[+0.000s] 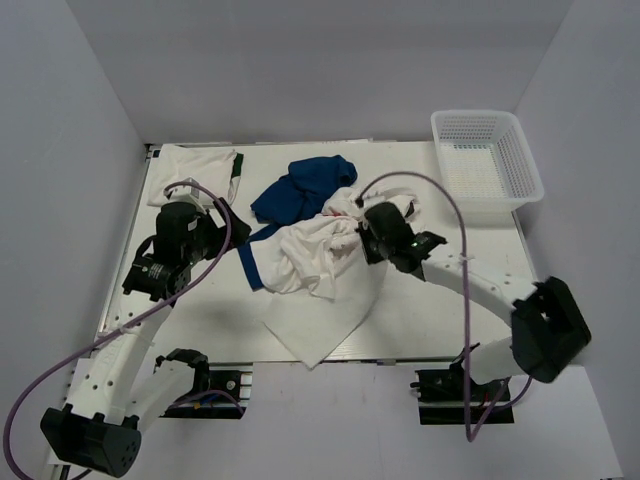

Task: Fold and stack the t-shirts

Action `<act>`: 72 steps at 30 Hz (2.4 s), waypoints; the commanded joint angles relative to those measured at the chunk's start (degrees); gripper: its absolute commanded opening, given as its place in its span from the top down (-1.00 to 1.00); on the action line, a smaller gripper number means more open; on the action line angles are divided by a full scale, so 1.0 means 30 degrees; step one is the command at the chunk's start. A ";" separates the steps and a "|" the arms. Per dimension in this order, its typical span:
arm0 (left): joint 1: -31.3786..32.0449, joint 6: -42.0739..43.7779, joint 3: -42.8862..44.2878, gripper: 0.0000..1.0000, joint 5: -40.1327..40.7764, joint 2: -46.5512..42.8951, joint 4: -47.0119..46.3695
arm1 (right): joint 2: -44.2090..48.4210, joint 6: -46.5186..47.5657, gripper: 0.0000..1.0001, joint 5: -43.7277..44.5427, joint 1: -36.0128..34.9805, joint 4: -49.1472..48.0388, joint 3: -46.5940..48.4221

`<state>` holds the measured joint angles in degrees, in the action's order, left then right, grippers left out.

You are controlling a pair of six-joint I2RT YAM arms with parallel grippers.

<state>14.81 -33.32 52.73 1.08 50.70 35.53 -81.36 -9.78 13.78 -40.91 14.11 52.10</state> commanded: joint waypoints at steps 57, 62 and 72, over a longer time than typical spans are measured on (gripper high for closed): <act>0.0074 0.0003 0.1877 -1.00 0.0342 0.4634 -0.1706 | -1.2955 0.5987 1.00 -0.2170 1.6858 -0.8223 2.0461; 0.0074 0.0003 0.2052 -1.00 0.0518 0.4634 -0.0946 | -1.3454 0.3849 0.78 -0.0228 1.6799 -0.5066 1.8846; 0.0074 0.0440 0.4191 -1.00 0.0255 0.4808 0.1282 | -1.3461 0.1476 -0.80 -0.1808 1.6360 0.0253 2.1223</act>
<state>14.81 -33.15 61.49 2.44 66.04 36.82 -127.46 -1.45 10.55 8.84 13.10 114.19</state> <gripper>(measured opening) 0.995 0.897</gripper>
